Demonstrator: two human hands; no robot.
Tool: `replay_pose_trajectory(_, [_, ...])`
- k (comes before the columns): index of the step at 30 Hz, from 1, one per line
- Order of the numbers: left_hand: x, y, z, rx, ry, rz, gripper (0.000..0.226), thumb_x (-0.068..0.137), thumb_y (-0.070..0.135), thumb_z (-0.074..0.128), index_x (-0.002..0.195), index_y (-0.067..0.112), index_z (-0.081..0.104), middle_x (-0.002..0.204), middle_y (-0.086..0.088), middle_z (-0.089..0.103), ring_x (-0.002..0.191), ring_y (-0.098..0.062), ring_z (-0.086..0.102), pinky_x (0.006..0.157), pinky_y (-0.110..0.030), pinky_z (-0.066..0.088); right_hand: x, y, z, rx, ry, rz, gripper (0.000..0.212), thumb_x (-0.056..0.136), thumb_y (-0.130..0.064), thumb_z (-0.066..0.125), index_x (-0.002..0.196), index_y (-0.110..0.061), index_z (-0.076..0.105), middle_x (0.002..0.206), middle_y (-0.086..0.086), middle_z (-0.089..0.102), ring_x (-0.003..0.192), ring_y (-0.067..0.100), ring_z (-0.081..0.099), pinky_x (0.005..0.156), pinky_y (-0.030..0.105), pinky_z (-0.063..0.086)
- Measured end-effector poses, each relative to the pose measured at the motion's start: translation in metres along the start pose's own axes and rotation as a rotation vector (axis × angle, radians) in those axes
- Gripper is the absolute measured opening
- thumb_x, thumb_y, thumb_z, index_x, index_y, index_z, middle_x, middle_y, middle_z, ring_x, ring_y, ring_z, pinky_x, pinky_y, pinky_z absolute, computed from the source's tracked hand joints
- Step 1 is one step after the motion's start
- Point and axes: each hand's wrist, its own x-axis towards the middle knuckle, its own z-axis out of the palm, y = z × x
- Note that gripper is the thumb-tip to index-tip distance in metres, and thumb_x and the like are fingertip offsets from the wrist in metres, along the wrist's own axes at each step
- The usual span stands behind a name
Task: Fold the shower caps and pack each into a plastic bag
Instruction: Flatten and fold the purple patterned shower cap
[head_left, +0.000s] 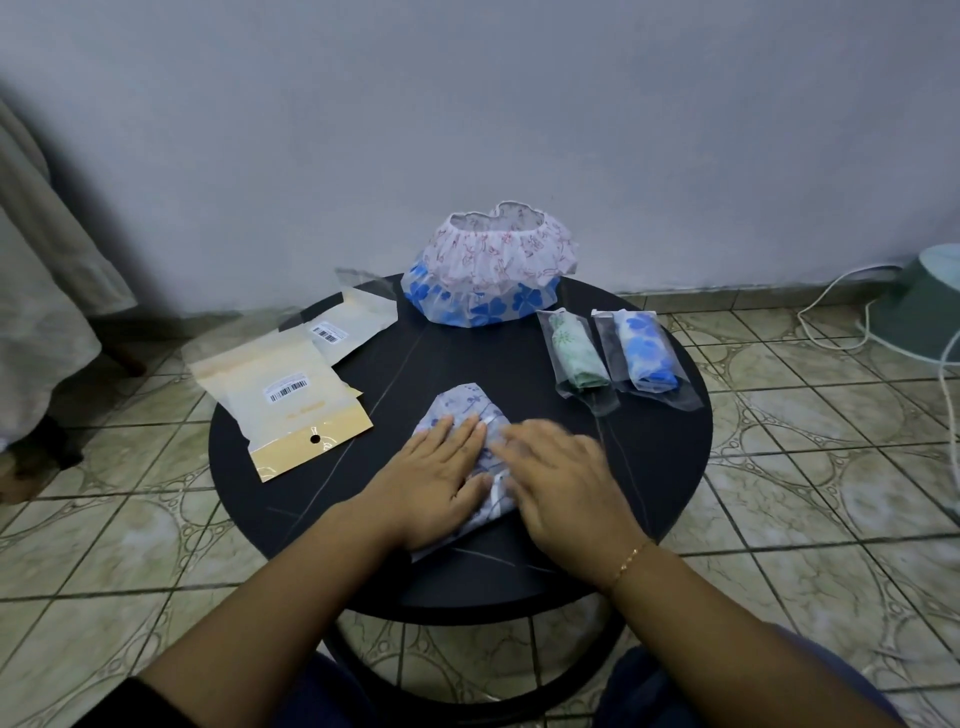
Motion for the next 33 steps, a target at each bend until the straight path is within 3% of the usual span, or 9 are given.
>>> replay_pose_trajectory(3, [0.0, 0.001, -0.002, -0.007, -0.006, 0.01, 0.085, 0.075, 0.061, -0.009, 0.15, 0.021, -0.011, 0.158, 0.004, -0.015, 0.144, -0.012, -0.017, 0.112, -0.024, -0.013, -0.007, -0.005, -0.002, 0.009, -0.252, -0.118, 0.067, 0.094, -0.054, 0.007, 0.143, -0.022, 0.039, 0.149, -0.006, 0.037, 0.14, 0.01, 0.029, 0.116, 0.032, 0.004])
replay_pose_trajectory(5, [-0.002, 0.0, -0.003, -0.027, 0.001, 0.025, 0.087, 0.072, 0.06, -0.011, 0.15, 0.02, -0.011, 0.158, 0.005, -0.016, 0.144, -0.012, -0.017, 0.112, -0.023, -0.014, -0.009, -0.003, -0.001, 0.022, -0.385, -0.074, 0.09, 0.075, -0.062, -0.017, 0.151, -0.025, 0.014, 0.157, -0.011, 0.012, 0.144, 0.003, 0.005, 0.114, 0.036, -0.011])
replay_pose_trajectory(7, [-0.004, -0.001, -0.003, -0.024, -0.002, 0.034, 0.084, 0.073, 0.054, -0.011, 0.149, 0.019, -0.011, 0.157, 0.005, -0.016, 0.144, -0.011, -0.017, 0.111, -0.022, -0.014, -0.008, -0.002, -0.002, 0.012, -0.452, -0.042, 0.094, 0.069, -0.064, -0.022, 0.151, -0.027, 0.007, 0.158, -0.014, 0.005, 0.144, 0.001, -0.001, 0.115, 0.039, -0.013])
replay_pose_trajectory(10, [-0.004, 0.0, -0.005, -0.033, -0.02, 0.018, 0.069, 0.085, 0.04, 0.002, 0.15, 0.018, -0.01, 0.158, 0.002, -0.016, 0.144, -0.012, -0.017, 0.113, -0.024, -0.012, -0.007, -0.003, -0.003, -0.005, -0.449, -0.054, 0.081, 0.08, -0.062, -0.013, 0.151, -0.029, 0.008, 0.158, -0.015, 0.007, 0.144, 0.001, 0.0, 0.114, 0.043, -0.012])
replay_pose_trajectory(13, [0.0, 0.0, -0.008, -0.083, -0.061, -0.002, 0.057, 0.101, 0.031, 0.017, 0.151, 0.018, -0.007, 0.159, 0.003, -0.013, 0.145, -0.013, -0.013, 0.115, -0.026, -0.008, -0.007, -0.004, -0.004, 0.002, -0.516, -0.016, 0.053, 0.1, -0.046, 0.015, 0.151, -0.029, 0.01, 0.158, -0.015, 0.009, 0.144, 0.002, 0.001, 0.114, 0.046, -0.013])
replay_pose_trajectory(19, [-0.002, -0.001, -0.012, -0.134, -0.091, 0.018, 0.064, 0.097, 0.045, 0.023, 0.152, 0.027, -0.002, 0.16, 0.007, -0.005, 0.146, -0.012, -0.009, 0.117, -0.027, -0.004, -0.011, -0.013, -0.01, 0.076, -0.385, -0.017, 0.045, 0.1, -0.038, 0.032, 0.144, -0.03, 0.03, 0.146, -0.011, 0.037, 0.138, 0.005, 0.023, 0.115, 0.043, -0.009])
replay_pose_trajectory(23, [-0.014, 0.0, -0.017, -0.091, -0.125, 0.094, 0.076, 0.08, 0.041, 0.014, 0.152, 0.026, -0.005, 0.159, 0.007, -0.007, 0.146, -0.011, -0.01, 0.117, -0.026, -0.007, -0.019, -0.015, -0.014, 0.112, -0.333, -0.064, 0.061, 0.084, -0.054, 0.012, 0.125, -0.026, 0.047, 0.124, -0.009, 0.053, 0.122, 0.008, 0.042, 0.117, 0.04, 0.005])
replay_pose_trajectory(28, [-0.013, 0.0, -0.02, -0.093, -0.176, 0.086, 0.076, 0.078, 0.039, 0.014, 0.151, 0.024, -0.006, 0.159, 0.004, -0.009, 0.145, -0.012, -0.013, 0.116, -0.026, -0.008, -0.019, 0.002, -0.01, 0.175, -0.254, -0.065, 0.041, 0.092, -0.041, 0.043, 0.126, -0.022, 0.056, 0.139, -0.001, 0.047, 0.131, 0.018, 0.038, 0.113, 0.033, 0.016])
replay_pose_trajectory(33, [0.003, -0.002, -0.031, -0.278, -0.312, 0.002, 0.085, 0.074, 0.039, 0.036, 0.151, 0.028, 0.002, 0.159, 0.007, -0.005, 0.146, -0.013, -0.011, 0.117, -0.031, -0.004, -0.016, 0.003, -0.005, 0.144, -0.276, -0.068, 0.068, 0.08, -0.054, 0.016, 0.122, -0.021, 0.058, 0.12, -0.002, 0.054, 0.116, 0.019, 0.045, 0.102, 0.028, 0.028])
